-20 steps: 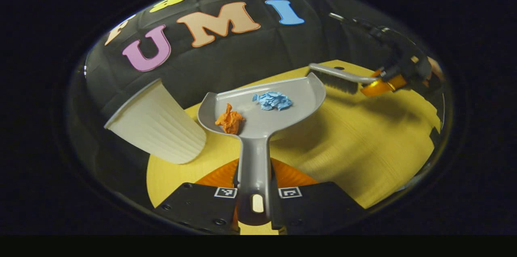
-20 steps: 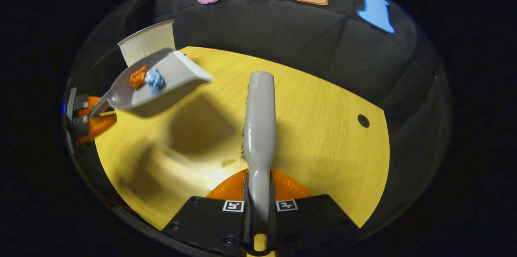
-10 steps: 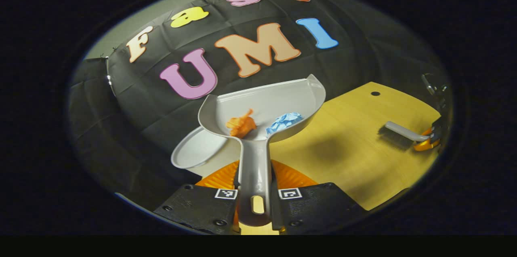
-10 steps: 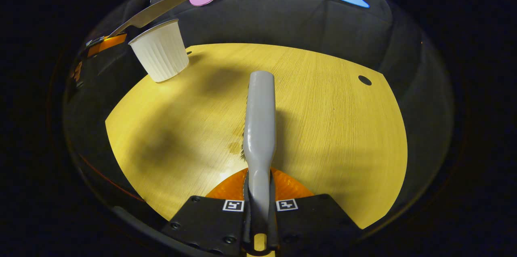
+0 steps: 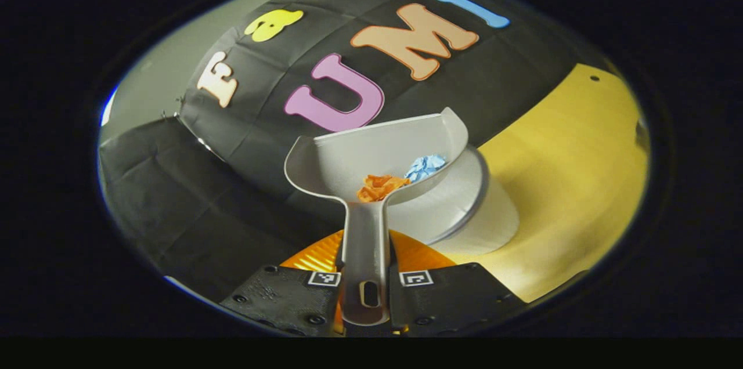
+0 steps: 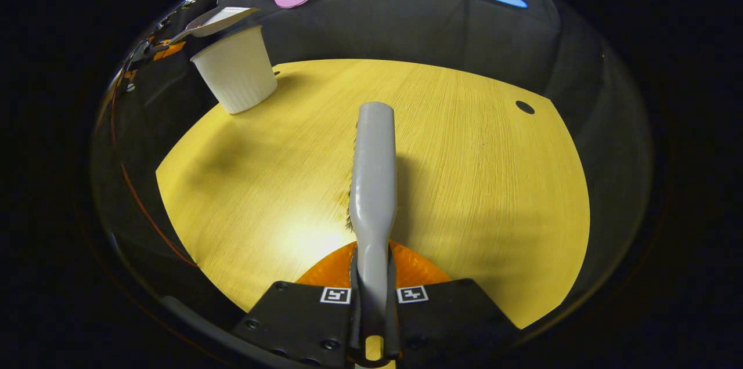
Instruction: Pick up the small broom and dustpan from the desktop, sweep the trash into the dustpan with the broom, and then empty the trash into the garbage bin.
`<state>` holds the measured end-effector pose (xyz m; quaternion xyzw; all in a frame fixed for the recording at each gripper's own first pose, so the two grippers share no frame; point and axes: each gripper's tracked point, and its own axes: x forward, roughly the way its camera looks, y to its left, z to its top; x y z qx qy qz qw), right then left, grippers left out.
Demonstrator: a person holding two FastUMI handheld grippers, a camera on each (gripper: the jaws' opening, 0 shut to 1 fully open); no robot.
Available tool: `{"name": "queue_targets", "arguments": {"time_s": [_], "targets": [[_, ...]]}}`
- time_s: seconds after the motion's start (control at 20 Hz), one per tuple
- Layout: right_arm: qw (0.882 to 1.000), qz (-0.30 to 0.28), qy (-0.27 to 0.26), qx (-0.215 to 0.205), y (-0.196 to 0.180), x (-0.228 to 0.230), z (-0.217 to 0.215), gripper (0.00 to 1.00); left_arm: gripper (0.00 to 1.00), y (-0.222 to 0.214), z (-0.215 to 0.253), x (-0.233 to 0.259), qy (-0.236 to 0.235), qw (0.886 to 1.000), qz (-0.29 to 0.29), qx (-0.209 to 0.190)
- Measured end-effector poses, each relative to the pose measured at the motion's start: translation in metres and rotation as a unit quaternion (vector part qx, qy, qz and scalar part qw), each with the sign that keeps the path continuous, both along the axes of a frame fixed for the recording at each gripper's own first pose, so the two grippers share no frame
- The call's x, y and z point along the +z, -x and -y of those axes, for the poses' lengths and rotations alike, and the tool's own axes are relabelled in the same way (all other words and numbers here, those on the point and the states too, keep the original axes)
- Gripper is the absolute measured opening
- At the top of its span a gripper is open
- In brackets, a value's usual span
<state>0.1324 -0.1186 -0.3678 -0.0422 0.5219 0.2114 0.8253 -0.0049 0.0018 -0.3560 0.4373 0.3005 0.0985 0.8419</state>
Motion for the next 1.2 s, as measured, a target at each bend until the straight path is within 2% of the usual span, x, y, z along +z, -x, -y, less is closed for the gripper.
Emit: {"name": "queue_targets", "arguments": {"time_s": [0.1,0.15,0.35,0.5,0.7,0.85,0.9,0.95,1.1,1.2], "targets": [[1.000,-0.003,0.002,0.006,-0.002,0.002,0.000,0.13,0.20,0.003,0.002,-0.001,-0.058,0.998,-0.027,-0.015],[1.000,-0.004,0.003,0.009,-0.002,0.003,0.000,0.13,0.23,0.003,0.002,-0.001,-0.083,0.995,-0.039,-0.030],[1.000,-0.010,0.005,0.014,-0.006,0.007,-0.001,0.13,0.23,0.004,-0.013,-0.004,-0.172,0.979,-0.081,-0.072],[1.000,-0.010,0.004,0.018,-0.009,0.011,0.001,0.13,0.22,0.005,-0.017,0.003,-0.245,0.959,-0.101,-0.101],[1.000,-0.005,0.007,0.023,-0.007,0.010,0.001,0.13,0.24,0.001,-0.026,0.021,-0.356,0.916,-0.125,-0.135],[1.000,-0.002,0.008,0.026,-0.006,0.008,0.000,0.13,0.22,0.003,-0.027,0.020,-0.402,0.888,-0.146,-0.167],[1.000,0.000,0.010,0.026,-0.006,0.009,-0.001,0.13,0.22,0.000,-0.026,0.022,-0.407,0.885,-0.147,-0.170],[1.000,0.002,0.010,0.026,-0.005,0.009,-0.002,0.13,0.22,0.000,-0.029,0.022,-0.398,0.892,-0.144,-0.161],[1.000,0.007,0.007,0.021,-0.004,0.012,-0.001,0.13,0.22,0.004,-0.028,0.025,-0.304,0.940,-0.105,-0.113],[1.000,0.010,0.003,0.016,-0.004,0.016,0.001,0.13,0.21,0.004,-0.023,0.025,-0.238,0.965,-0.074,-0.083]]}}
